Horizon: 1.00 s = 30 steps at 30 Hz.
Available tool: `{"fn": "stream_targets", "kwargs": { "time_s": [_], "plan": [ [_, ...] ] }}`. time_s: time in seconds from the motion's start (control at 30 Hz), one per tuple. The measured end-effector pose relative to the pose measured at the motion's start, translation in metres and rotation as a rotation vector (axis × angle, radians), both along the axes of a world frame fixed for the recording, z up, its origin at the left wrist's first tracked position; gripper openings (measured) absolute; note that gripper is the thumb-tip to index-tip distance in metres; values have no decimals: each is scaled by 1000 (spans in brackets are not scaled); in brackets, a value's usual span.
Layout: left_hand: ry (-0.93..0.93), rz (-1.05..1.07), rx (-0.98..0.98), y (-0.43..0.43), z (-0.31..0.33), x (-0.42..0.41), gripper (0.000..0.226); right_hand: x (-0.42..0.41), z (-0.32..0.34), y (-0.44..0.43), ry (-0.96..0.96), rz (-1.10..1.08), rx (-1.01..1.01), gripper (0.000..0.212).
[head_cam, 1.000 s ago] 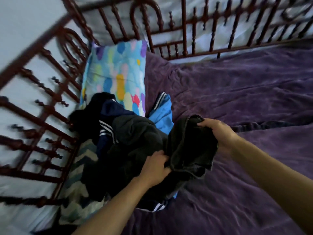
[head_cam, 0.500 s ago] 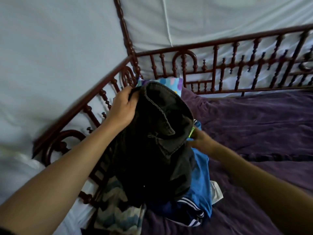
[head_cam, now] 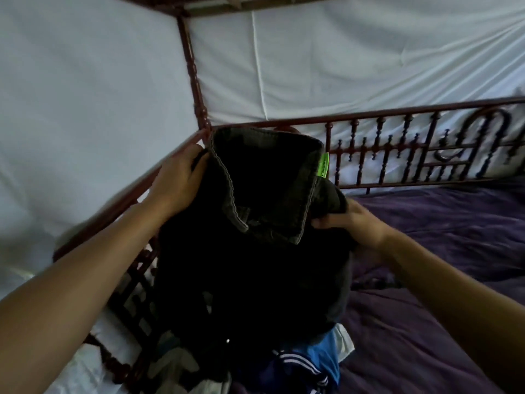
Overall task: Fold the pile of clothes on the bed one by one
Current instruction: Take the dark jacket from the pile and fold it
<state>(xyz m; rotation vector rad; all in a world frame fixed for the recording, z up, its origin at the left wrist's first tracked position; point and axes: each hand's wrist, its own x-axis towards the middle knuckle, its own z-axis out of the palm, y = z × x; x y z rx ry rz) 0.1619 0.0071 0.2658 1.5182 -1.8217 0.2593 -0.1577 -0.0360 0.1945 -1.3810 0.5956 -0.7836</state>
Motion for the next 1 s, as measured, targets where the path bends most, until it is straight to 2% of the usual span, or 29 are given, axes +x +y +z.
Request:
{"fn": "stream_targets", "kwargs": {
  "time_s": [0.07,0.1,0.17,0.23,0.3,0.37,0.43,0.5,0.53,0.63,0.7,0.77,0.83,0.93,1.0],
  "plan": [
    [34,7,-77,-7,23,-10,25,-19,26,6,22,31,31,35],
    [71,13,-99,-12,33,-15,26,-27,34,9,50,-12,-5,28],
    [169,13,-97,-20,41,-27,30,-38,43,15,177,-196,-213,10],
    [255,12,-40,-23,29,-46,34,-51,43,17,304,-391,-373,26],
    [251,-58,8,-23,4,-67,37,-73,35,20,308,-519,-383,23],
    [130,-237,45,-17,-17,-87,41,-102,28,22,276,-673,-331,23],
    [-58,-404,132,-15,-29,-98,41,-132,29,29,302,-840,-317,57],
    [-266,-444,219,-22,-33,-108,51,-162,33,40,348,-925,-348,77],
    [-341,-446,236,-30,-35,-113,55,-175,34,47,384,-926,-375,78],
    [-453,-517,201,-71,-45,-135,36,-202,31,72,429,-817,-399,62],
    [-294,-423,335,-97,-50,-152,39,-221,22,81,433,-798,-361,67],
    [12,-416,505,-119,-67,-170,50,-248,11,86,405,-857,-310,71],
    [202,-448,573,-134,-90,-200,42,-279,-3,90,400,-922,-277,62],
    [135,-457,401,-152,-98,-271,39,-332,-31,93,433,-1055,-184,65],
    [-14,-454,244,-166,-83,-326,41,-375,-55,96,390,-1147,-88,54]
  ]
}}
